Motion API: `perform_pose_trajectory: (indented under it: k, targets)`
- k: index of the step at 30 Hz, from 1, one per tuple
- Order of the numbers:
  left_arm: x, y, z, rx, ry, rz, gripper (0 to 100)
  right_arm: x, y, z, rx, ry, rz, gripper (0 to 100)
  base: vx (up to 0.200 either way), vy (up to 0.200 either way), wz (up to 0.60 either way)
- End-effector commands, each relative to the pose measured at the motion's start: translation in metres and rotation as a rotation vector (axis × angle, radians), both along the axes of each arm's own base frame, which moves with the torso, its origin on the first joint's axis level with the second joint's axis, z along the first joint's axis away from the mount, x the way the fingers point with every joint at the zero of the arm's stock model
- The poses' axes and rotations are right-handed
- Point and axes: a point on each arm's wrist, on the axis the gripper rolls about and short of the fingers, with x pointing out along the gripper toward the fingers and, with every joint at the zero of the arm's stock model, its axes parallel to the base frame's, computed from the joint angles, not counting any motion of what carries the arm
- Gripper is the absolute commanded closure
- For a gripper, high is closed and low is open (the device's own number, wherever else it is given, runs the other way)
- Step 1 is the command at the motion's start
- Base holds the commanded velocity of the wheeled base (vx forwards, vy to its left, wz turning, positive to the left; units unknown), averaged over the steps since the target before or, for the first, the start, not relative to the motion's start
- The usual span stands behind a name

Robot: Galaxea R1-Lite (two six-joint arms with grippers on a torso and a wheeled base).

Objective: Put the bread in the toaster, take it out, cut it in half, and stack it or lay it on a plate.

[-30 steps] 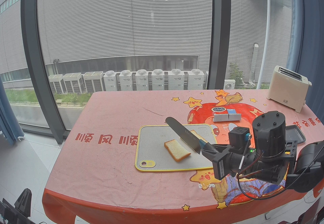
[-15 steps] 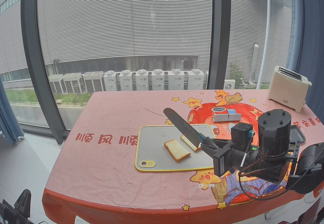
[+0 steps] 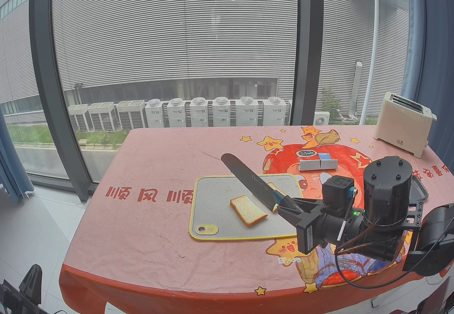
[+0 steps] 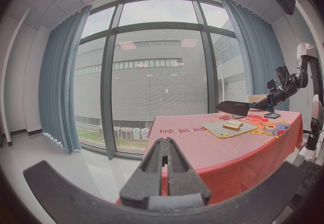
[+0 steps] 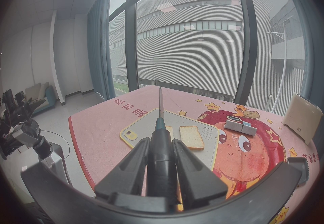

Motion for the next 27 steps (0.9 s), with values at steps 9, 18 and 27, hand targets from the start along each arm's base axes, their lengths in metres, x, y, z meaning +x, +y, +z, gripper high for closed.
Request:
perform_pose_trajectory:
  k: [9, 18, 27]
  targets:
    - [0.0011, 0.0, -0.0045, 0.0, 0.014, 0.0, 100, -0.0003, -0.0007, 0.0006, 0.003, -0.001, 0.002, 100, 0.0, 0.0, 0.0]
    - [0.0011, 0.0, -0.0045, 0.0, 0.014, 0.0, 100, 0.0015, -0.0006, -0.0017, -0.002, 0.005, -0.005, 100, 0.0, 0.0, 0.0]
    - [0.0011, 0.0, -0.0045, 0.0, 0.014, 0.0, 100, 0.0013, -0.0003, -0.0002, 0.003, 0.001, -0.005, 100, 0.0, 0.0, 0.0]
